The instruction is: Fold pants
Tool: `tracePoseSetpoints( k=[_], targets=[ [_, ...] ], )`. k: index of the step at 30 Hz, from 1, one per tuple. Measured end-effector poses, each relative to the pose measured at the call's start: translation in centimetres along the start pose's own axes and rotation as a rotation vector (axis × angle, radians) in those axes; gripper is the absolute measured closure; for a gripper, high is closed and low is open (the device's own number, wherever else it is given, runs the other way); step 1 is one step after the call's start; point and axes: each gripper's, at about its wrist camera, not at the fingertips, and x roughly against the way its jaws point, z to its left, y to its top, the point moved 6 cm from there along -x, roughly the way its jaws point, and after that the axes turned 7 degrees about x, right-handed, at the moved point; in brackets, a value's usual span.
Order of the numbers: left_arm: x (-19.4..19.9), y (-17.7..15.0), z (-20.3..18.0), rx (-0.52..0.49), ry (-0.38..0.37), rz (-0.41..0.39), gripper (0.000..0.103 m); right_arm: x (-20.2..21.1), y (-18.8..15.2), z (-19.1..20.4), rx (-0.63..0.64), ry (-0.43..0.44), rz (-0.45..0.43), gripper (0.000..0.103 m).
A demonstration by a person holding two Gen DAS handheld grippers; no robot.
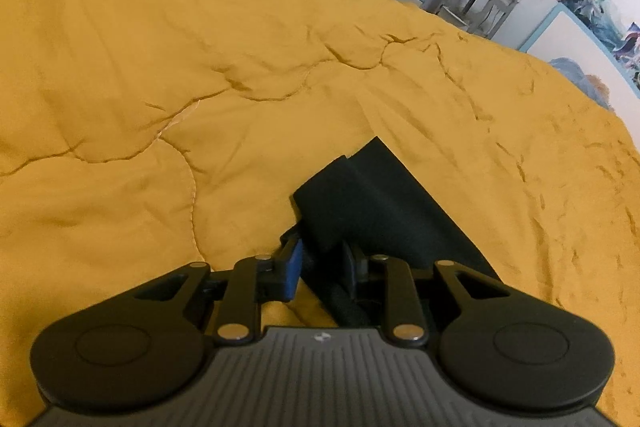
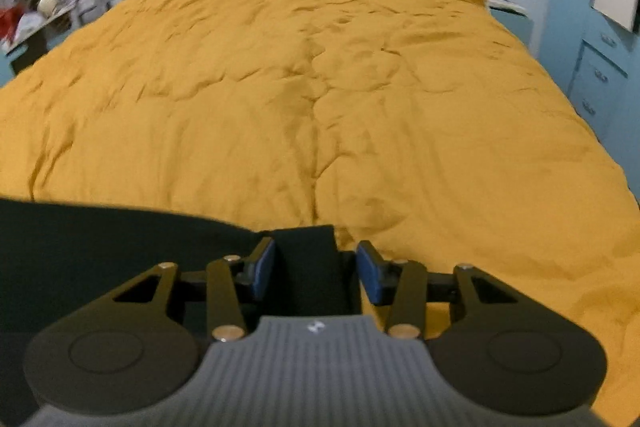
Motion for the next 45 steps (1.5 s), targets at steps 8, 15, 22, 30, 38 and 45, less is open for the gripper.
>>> tracePoseSetpoints(
  k=[8, 15, 22, 30, 38, 45],
  targets=[
    [0.1, -0.2, -0.3, -0.011, 0.030, -0.010, 0.075, -1.6, 1.1, 0.3, 0.168, 0.024, 0.025, 0.053],
    [0.3, -0.2, -0.1, -0.007, 0.030, -0.009, 0.075, -2.1, 1.7, 0.7, 0.258, 0.119, 0.092, 0.061],
    [0.2, -0.1, 0.1, -0.003, 0.021, -0.008, 0.075, 0.5, 2.8, 0.7, 0.293, 0.205, 0.066, 0.082],
    [0.4, -0.1, 0.0, 0.002, 0.003, -0.005, 0.075, 1.0, 2.5, -0.1, 0.220, 0.289, 0.107, 0.079],
    [0.4, -0.1, 0.1, 0.014, -0.018, -0.009, 0.075, 1.0, 0.2, -3.4, -0.184, 0.297, 0.067, 0.098],
    [1.3, -0.1, -0.5, -0.042, -0.061, -0.053, 0.103, 3.9, 0.1, -3.3, -0.289, 0.223, 0.003, 0.103]
  ],
)
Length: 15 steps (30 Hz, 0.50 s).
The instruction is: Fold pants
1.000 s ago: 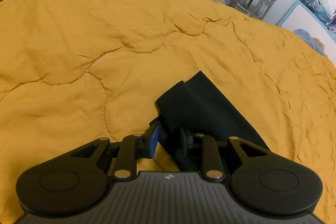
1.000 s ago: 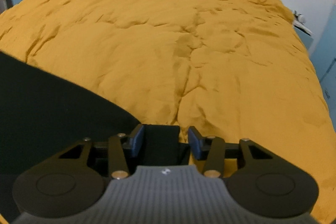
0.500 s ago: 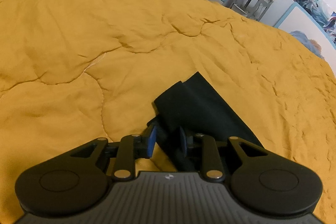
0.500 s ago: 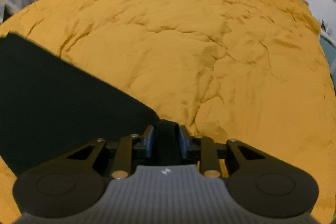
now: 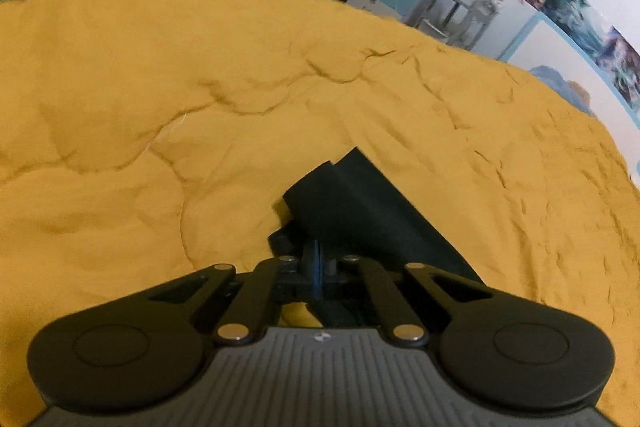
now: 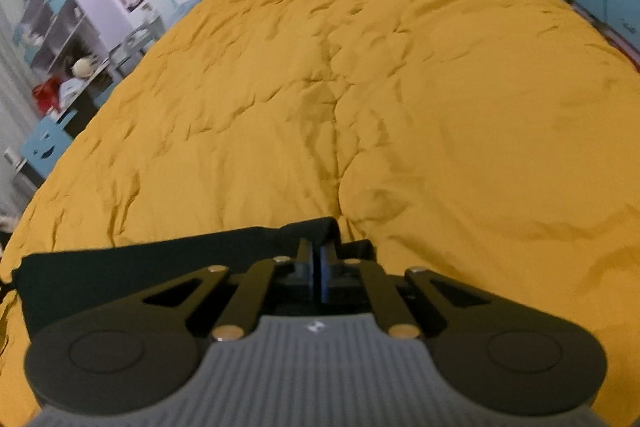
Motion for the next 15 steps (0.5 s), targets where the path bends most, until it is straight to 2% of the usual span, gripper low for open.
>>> tracePoseSetpoints(
  k=[5, 7, 9, 10, 11, 15],
  targets=[
    [0.8, 0.8, -1.0, -0.059, -0.015, -0.008, 0.103, 1.8, 1.4, -0.1, -0.042, -0.090, -0.080, 0.103],
    [1.0, 0.9, -1.4, -0.081, -0.038, 0.000, 0.103, 2.0, 1.4, -0.7, -0.049, -0.146, -0.081, 0.103],
    [1.1, 0.9, -1.4, -0.103, -0.025, -0.006, 0.103, 1.7, 0.9, -1.7, -0.080, -0.225, -0.062, 0.103],
    [1.0, 0.9, -1.2, -0.101, -0.024, 0.001, 0.103, 1.3, 0.6, -2.1, -0.104, -0.234, -0.049, 0.103],
    [0.9, 0.8, -1.0, -0.096, -0.022, 0.010, 0.103, 0.9, 0.3, -2.4, -0.135, -0.208, -0.033, 0.103],
    [0.5, 0.5, -0.2, -0.078, -0.028, 0.031, 0.103, 0.6, 0.1, -2.4, -0.124, -0.201, -0.030, 0.103]
  ],
)
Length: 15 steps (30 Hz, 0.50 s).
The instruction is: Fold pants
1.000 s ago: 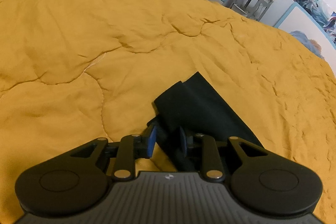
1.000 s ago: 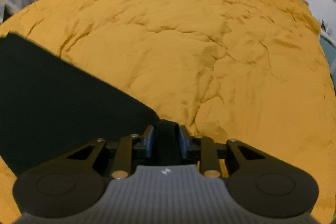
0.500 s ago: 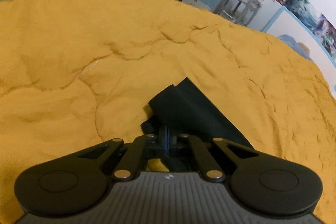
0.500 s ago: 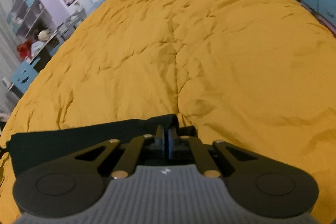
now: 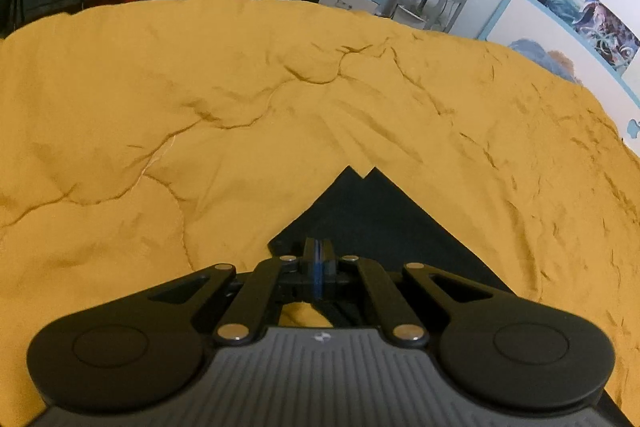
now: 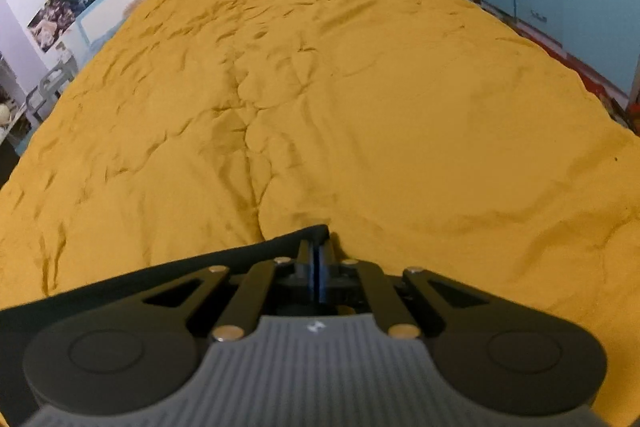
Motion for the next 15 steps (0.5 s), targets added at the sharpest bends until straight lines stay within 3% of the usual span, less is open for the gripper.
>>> tracePoseSetpoints(
  k=[4, 5, 7, 9, 15],
  targets=[
    [0.3, 0.3, 1.1, 0.126, -0.071, 0.016, 0.100, 0.3, 0.2, -0.5, -0.020, 0.021, 0.016, 0.092],
    [0.3, 0.4, 1.2, 0.142, -0.075, 0.018, 0.098, 0.6, 0.1, -0.6, -0.017, 0.015, 0.020, 0.080],
    [0.4, 0.3, 1.1, 0.157, -0.101, 0.026, 0.094, 1.4, 0.0, -0.6, -0.001, 0.006, 0.010, 0.067],
    [0.5, 0.3, 0.9, 0.174, -0.116, 0.023, 0.084, 2.6, -0.3, -0.7, 0.011, -0.017, 0.008, 0.066],
    [-1.0, 0.1, 1.4, 0.209, -0.054, 0.024, 0.084, 7.0, -3.1, -1.9, -0.040, -0.007, 0.018, 0.063]
  ],
)
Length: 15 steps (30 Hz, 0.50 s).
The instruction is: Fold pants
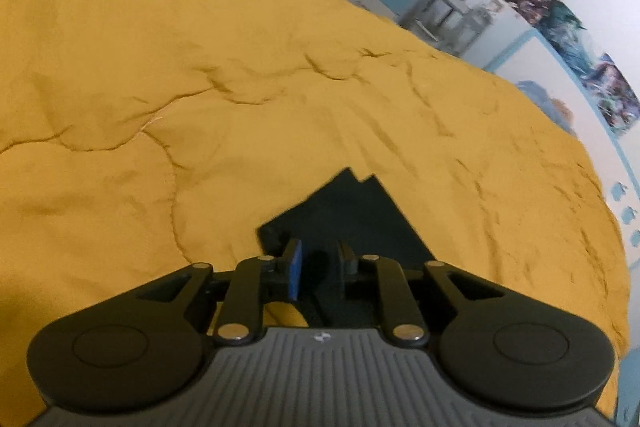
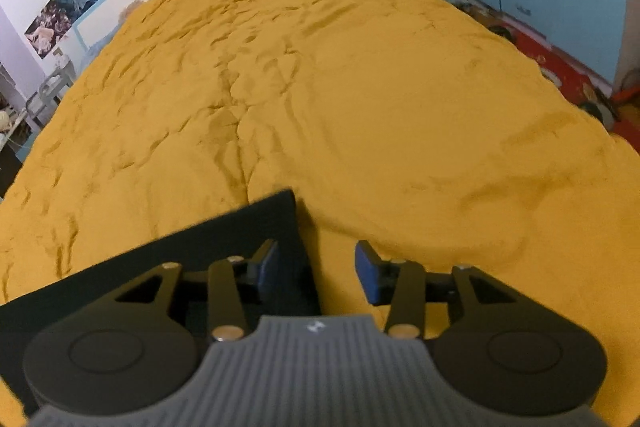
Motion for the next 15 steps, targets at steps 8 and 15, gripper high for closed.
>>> tracePoseSetpoints(
  k=[8, 15],
  targets=[
    [0.2, 0.0, 0.2, 0.011, 0.012, -0.037, 0.102, 6.0, -6.0, -1.1, -0.124, 0.016, 0.030, 0.052],
    [0.3, 0.0, -0.5, -0.013, 0.042, -0.035, 0.103, 5.3, -10.3, -0.8, -0.483, 0.175, 0.069, 0.052]
  ],
)
